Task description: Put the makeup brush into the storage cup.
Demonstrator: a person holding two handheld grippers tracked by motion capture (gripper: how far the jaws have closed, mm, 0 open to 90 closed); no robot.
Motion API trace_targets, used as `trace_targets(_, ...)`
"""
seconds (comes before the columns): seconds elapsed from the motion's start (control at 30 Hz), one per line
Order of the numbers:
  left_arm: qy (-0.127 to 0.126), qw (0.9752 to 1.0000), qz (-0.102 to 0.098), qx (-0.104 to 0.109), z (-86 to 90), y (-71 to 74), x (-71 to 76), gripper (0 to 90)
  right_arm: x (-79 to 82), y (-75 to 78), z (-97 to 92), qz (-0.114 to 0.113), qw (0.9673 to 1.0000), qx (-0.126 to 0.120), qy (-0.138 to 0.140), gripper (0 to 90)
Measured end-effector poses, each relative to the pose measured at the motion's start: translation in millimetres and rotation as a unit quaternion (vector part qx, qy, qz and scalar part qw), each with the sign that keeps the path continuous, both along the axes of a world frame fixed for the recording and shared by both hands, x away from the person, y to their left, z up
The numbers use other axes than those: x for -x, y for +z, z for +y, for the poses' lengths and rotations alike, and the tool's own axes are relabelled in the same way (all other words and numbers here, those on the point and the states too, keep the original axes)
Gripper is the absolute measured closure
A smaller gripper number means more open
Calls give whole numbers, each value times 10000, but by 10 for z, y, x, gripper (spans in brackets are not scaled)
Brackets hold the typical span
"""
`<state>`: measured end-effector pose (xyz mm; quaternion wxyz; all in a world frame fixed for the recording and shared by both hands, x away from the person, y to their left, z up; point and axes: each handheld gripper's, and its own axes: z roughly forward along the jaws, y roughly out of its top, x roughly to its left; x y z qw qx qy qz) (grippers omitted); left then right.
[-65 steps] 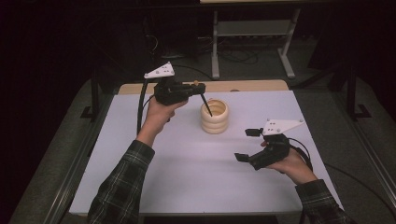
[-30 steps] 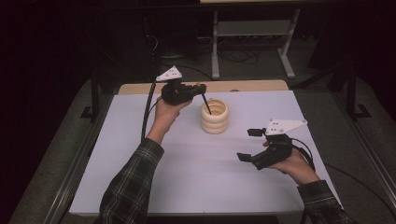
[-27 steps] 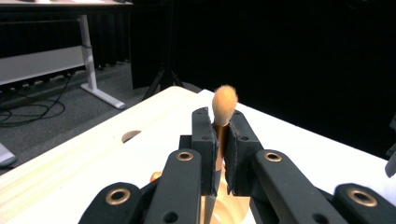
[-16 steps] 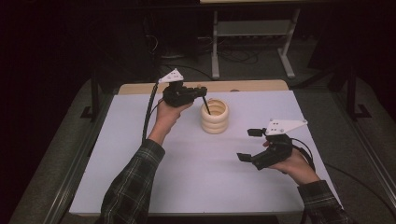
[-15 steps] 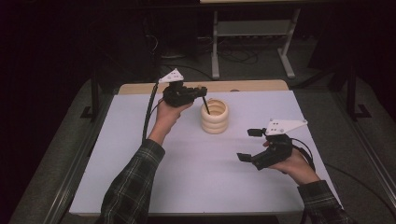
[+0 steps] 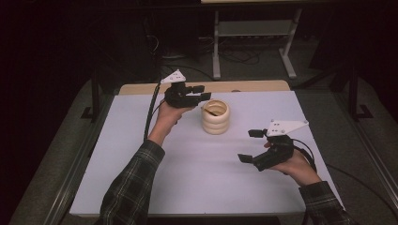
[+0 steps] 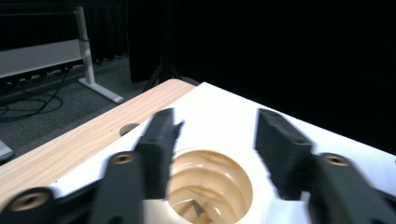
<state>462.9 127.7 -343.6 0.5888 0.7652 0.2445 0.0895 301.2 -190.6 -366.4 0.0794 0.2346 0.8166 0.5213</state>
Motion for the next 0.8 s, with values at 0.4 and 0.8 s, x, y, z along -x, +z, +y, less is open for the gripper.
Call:
trace_targets(0.4,25,9997,-107,-232,45,63,50,122,-5,-6,-4,3,10000,9,-7,36)
trace_targets(0.8,17,9995,-105,-299,228,166,233,0,-9,-7,1,0,10000,23,-11,36)
